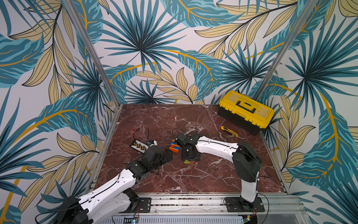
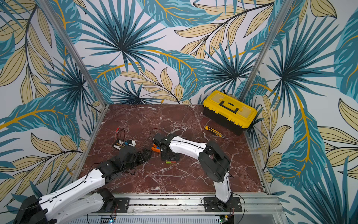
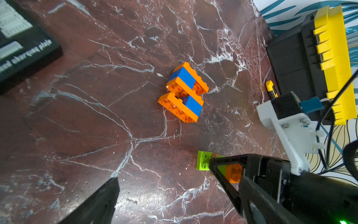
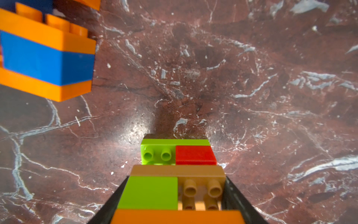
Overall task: Assemble the number 5 with lego
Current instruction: Assemble the lego brick with the lego brick.
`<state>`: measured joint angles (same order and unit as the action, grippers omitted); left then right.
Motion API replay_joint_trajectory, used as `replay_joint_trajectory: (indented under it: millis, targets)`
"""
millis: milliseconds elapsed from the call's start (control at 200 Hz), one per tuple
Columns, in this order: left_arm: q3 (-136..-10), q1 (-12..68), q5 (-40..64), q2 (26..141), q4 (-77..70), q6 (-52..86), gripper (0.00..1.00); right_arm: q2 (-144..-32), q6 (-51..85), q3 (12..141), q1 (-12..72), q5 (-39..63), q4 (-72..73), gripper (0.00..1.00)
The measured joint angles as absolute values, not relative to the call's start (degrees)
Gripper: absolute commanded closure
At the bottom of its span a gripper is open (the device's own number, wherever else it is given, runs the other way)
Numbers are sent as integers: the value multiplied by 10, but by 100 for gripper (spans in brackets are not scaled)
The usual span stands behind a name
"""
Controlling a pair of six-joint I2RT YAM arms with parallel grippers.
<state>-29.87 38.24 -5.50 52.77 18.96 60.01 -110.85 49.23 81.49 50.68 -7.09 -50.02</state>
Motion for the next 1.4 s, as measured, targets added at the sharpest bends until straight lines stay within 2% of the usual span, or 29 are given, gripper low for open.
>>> replay_joint_trajectory:
  millis: [1397]
  targets:
    - [-285, 382, -61, 490, 190, 596, 0, -1102, 488, 808, 509, -60, -503, 40]
